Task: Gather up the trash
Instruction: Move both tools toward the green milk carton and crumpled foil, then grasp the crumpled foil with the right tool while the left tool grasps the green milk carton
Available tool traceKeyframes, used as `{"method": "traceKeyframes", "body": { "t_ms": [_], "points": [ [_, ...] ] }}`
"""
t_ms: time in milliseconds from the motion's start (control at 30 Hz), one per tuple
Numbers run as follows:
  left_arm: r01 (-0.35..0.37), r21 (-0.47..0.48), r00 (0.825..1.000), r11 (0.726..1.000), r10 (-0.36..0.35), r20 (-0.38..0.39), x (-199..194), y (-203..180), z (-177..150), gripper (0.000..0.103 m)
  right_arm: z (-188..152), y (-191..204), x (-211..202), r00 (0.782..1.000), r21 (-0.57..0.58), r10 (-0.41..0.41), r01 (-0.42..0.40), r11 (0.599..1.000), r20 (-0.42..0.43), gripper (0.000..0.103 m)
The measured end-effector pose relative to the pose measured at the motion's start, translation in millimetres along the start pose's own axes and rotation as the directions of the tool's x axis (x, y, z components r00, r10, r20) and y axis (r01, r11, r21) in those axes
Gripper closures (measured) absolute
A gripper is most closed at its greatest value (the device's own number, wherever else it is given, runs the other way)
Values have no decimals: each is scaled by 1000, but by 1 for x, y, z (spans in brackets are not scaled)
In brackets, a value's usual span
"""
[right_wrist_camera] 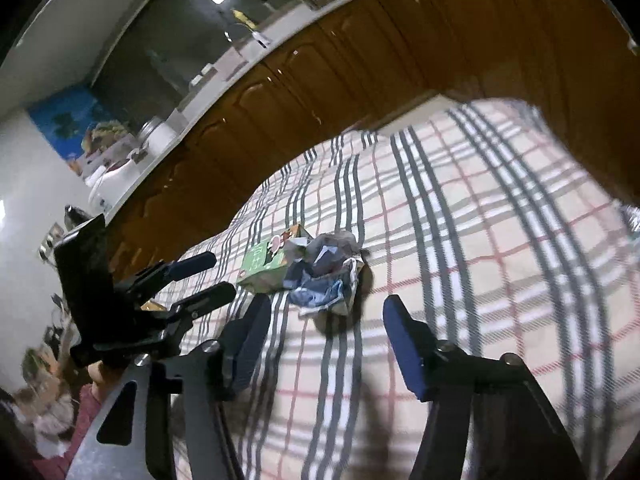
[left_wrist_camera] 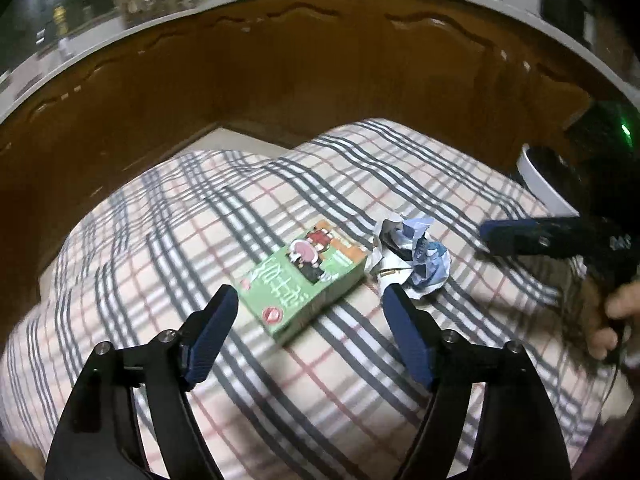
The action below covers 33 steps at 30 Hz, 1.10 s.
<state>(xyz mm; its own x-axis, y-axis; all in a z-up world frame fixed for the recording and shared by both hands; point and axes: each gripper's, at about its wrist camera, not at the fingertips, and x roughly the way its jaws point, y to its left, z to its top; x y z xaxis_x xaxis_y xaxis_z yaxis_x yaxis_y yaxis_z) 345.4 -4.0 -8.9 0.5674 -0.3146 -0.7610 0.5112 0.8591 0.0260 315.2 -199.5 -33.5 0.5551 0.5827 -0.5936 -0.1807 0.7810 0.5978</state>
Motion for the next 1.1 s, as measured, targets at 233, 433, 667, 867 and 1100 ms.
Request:
{"method": "traceKeyframes", "body": {
  "t_ms": [233, 433, 667, 867, 1100],
  "points": [
    [-6, 91, 999, 996, 11, -53, 27, 3, 14, 19, 8, -3, 31, 998, 34, -9, 11, 999, -59, 52],
    [-42, 141, 996, 989, 53, -72, 45, -9, 8, 31, 3, -12, 35, 998, 51, 5, -2, 999, -68, 93],
    [-6, 106, 999, 994, 11, -44, 29, -16, 9, 102, -5, -18, -9, 1000, 29, 9, -9, 1000, 1, 93],
    [-73, 126, 995, 989, 80, -59, 29, -25, 14, 101, -15, -18, -44, 999, 16, 11, -12, 1000, 38, 93],
    [-130, 213, 988, 968, 144, -53, 30, -20, 20, 17, -24, -18, -65, 998, 17, 17, -18, 1000, 57, 93]
  ]
}}
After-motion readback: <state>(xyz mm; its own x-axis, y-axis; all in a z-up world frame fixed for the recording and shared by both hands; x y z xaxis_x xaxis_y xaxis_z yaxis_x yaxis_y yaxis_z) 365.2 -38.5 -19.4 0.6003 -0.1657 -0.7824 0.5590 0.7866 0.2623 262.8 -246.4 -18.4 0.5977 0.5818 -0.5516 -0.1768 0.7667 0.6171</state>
